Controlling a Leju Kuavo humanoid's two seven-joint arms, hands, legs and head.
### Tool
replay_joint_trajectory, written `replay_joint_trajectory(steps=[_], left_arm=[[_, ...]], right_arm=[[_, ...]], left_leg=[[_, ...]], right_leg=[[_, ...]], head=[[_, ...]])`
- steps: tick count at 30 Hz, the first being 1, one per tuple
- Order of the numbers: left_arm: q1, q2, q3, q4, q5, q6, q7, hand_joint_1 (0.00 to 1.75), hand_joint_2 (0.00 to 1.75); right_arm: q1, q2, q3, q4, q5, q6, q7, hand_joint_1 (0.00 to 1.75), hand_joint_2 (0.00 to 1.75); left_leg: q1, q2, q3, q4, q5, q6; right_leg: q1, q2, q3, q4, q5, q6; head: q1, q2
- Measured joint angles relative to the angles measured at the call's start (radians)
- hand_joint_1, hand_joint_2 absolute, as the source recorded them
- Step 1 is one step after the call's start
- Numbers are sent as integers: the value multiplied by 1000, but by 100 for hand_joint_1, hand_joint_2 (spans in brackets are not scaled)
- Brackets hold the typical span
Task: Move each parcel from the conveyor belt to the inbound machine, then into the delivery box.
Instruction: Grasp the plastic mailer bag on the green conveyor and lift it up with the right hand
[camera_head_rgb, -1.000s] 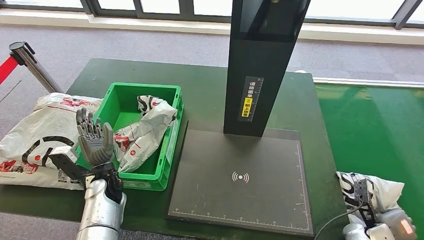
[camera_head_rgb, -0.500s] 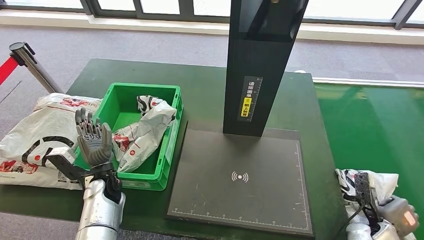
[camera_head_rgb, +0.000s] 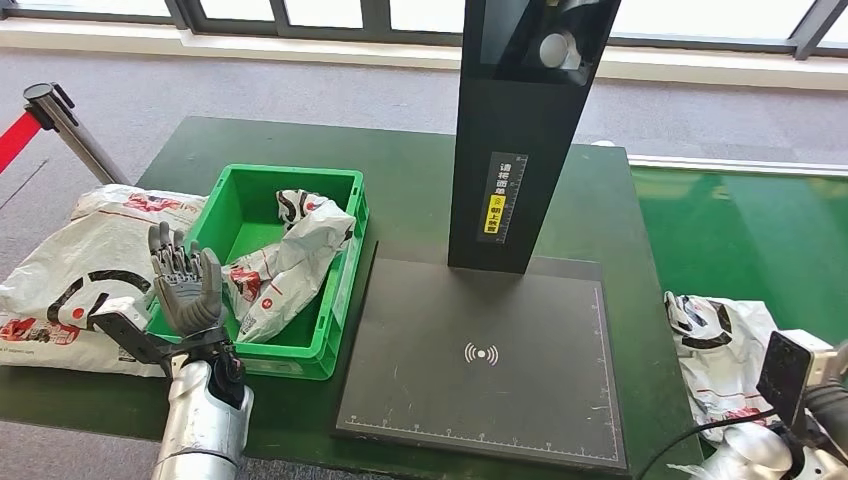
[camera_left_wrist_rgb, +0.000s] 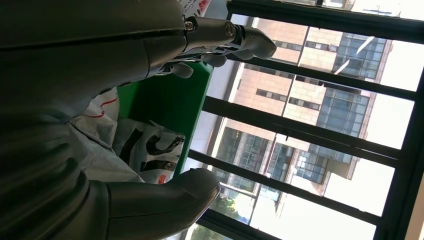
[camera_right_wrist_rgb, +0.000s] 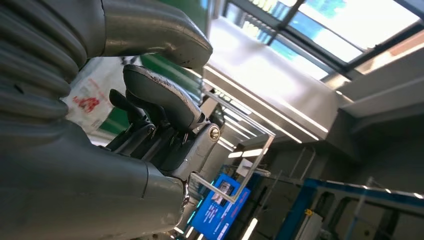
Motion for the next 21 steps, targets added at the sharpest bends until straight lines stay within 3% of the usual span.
replay_joint_trajectory(steps=[5, 13, 14, 17, 18, 21], left_arm=[[1, 0, 0, 1, 2, 0, 0, 0, 175], [2, 0, 0, 1, 2, 0, 0, 0, 175], [2, 0, 0, 1, 2, 0, 0, 0, 175], [2, 0, 0, 1, 2, 0, 0, 0, 175], [2, 1, 0, 1, 2, 0, 0, 0, 175], [3, 1, 0, 1, 2, -3, 0, 0, 175]], right_arm=[[49, 18, 170, -34, -106, 1, -33, 175, 175], [53, 19, 251, -44, -119, 0, -35, 175, 175], [56, 18, 260, -43, -127, 0, -35, 142, 175], [71, 13, 320, -22, -111, 1, -12, 11, 175], [74, 11, 342, -7, -71, 1, 17, 0, 131], [64, 4, 357, 58, 129, 1, 135, 0, 0]], left_leg=[[0, 1, -1, 0, 1, 0], [0, 1, -1, 0, 2, 0], [0, 1, -1, 0, 2, 0], [0, 1, -1, 0, 2, 0], [0, 2, -1, 0, 2, 0], [0, 2, -1, 0, 2, 0]], right_leg=[[0, 1, -3, 0, 1, 0], [0, 1, -3, 0, 2, 0], [0, 1, -3, 0, 2, 0], [0, 1, -3, 0, 2, 0], [0, 1, -4, 0, 2, -1], [0, 1, -5, 0, 2, -1]], head=[[0, 0], [0, 0], [0, 0], [0, 0], [0, 0], [0, 0]])
